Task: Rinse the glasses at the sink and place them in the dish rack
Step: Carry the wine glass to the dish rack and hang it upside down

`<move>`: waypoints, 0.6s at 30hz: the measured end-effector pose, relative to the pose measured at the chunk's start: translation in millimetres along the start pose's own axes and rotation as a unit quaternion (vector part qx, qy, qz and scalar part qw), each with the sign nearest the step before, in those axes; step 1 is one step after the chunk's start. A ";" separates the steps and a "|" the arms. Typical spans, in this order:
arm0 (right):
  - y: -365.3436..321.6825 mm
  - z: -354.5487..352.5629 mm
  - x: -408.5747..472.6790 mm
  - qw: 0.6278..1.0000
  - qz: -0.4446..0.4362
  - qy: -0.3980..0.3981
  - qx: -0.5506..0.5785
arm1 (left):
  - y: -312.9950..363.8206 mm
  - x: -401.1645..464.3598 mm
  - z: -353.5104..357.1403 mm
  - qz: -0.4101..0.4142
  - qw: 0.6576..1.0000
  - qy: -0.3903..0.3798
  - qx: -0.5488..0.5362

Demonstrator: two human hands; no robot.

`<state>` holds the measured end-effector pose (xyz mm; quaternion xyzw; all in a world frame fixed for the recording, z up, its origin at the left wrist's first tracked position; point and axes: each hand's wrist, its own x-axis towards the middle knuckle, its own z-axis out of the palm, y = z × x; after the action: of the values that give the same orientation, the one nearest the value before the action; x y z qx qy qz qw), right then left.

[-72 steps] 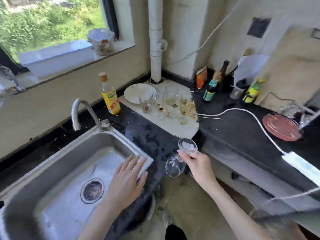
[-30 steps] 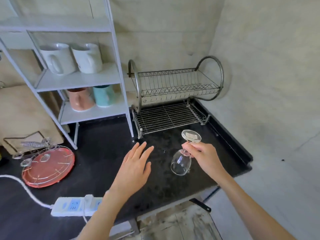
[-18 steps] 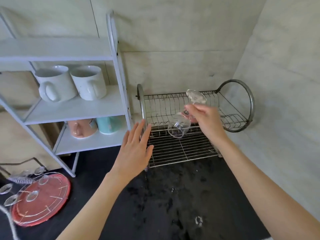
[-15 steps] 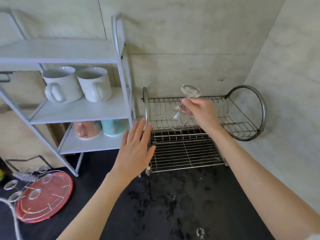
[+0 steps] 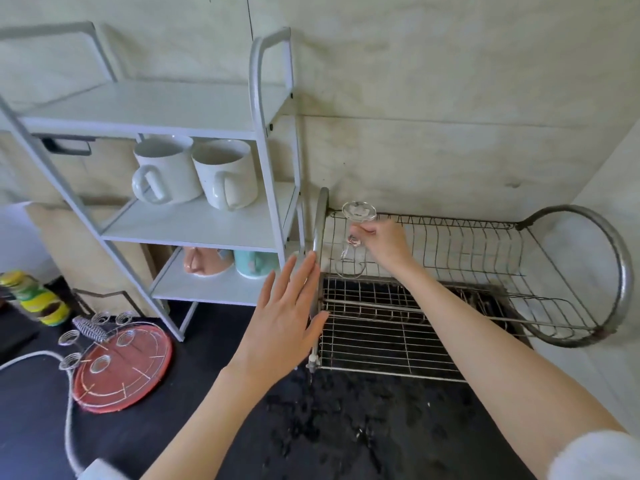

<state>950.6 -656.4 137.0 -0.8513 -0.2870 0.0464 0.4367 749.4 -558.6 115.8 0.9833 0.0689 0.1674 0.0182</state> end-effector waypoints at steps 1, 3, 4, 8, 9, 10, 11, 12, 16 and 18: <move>-0.1 0.7 1.1 1.000 -0.003 0.001 0.002 | 0.1 0.6 -0.2 -0.001 1.000 0.000 -0.003; 0.3 3.1 4.1 1.000 -0.005 -0.002 -0.003 | -0.5 2.4 -0.6 0.000 1.000 0.004 0.000; 1.1 4.9 6.1 1.000 -0.007 -0.004 -0.007 | -1.2 3.2 -0.8 0.001 1.000 0.006 0.000; 2.3 9.2 9.6 1.000 -0.012 -0.012 -0.021 | -3.0 3.6 0.2 0.003 1.000 0.018 0.002; 2.7 10.3 9.7 1.000 -0.014 -0.008 -0.022 | -2.9 3.4 0.5 0.003 1.000 0.021 0.003; 3.3 11.3 9.1 1.000 -0.016 -0.003 -0.025 | -2.8 3.1 0.8 0.002 1.000 0.022 0.002; 4.0 12.0 8.4 0.999 -0.019 0.001 -0.026 | -2.8 3.0 1.0 0.002 1.000 0.024 0.001; 5.0 12.2 7.7 1.000 -0.018 0.003 -0.026 | -3.0 2.9 1.2 0.001 1.000 0.024 0.001; 7.8 12.1 4.8 1.000 -0.012 -0.010 -0.018 | -5.3 2.3 1.3 0.000 1.000 0.016 0.009; 4.8 8.6 0.4 1.000 0.001 -0.012 -0.010 | -6.1 1.8 0.7 0.001 1.000 0.007 0.017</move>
<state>950.3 -652.2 128.0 -0.8551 -0.2922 0.0542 0.4249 750.4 -552.3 115.4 0.9823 0.0713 0.1730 0.0006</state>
